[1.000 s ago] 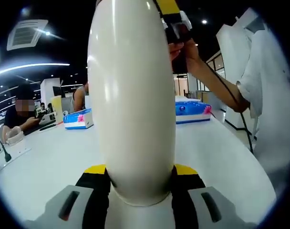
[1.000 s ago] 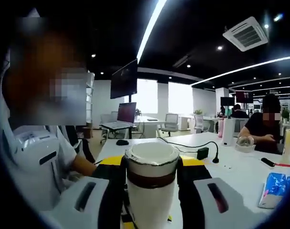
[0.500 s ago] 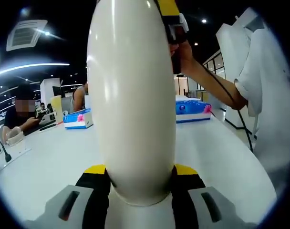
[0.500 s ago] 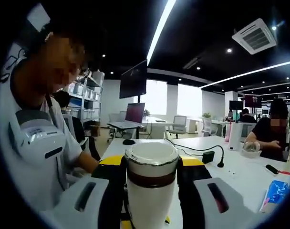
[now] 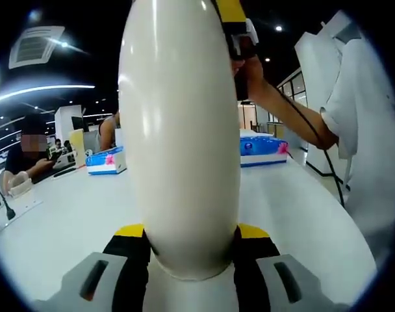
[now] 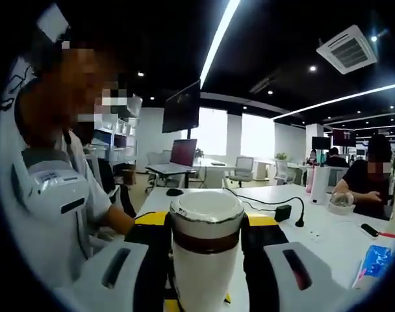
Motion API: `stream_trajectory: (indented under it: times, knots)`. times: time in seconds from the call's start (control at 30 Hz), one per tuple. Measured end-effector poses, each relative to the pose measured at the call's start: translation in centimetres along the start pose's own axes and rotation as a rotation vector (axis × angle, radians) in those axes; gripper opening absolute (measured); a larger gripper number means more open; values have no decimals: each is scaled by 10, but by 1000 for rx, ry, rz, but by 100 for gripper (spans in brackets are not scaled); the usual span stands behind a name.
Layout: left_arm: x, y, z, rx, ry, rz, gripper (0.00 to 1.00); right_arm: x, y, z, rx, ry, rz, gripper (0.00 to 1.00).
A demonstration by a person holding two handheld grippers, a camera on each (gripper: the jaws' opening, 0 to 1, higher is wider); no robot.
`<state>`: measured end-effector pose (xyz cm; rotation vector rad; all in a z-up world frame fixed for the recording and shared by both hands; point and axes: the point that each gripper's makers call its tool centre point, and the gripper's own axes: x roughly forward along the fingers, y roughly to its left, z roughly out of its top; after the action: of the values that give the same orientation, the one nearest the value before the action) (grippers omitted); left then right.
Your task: Grasp the water cup twist off the cup lid place the cup lid on the table
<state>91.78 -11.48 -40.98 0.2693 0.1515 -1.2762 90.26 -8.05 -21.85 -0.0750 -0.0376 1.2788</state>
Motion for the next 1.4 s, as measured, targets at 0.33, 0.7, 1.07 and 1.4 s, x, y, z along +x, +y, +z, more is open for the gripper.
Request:
stream_trajectory:
  times: [0.33, 0.7, 1.07, 1.4]
  knots:
    - [0, 0, -1, -9, 4, 2, 51, -1, -6, -4, 24, 80, -163, 66]
    - [0, -1, 0, -13, 4, 4, 51, -1, 12, 7, -17, 59, -349, 68]
    - [0, -1, -1, -14, 4, 5, 51, 0, 0, 18, -76, 29, -647, 82]
    - [0, -1, -1, -18, 4, 6, 51, 4, -13, 7, -44, 38, -815, 90]
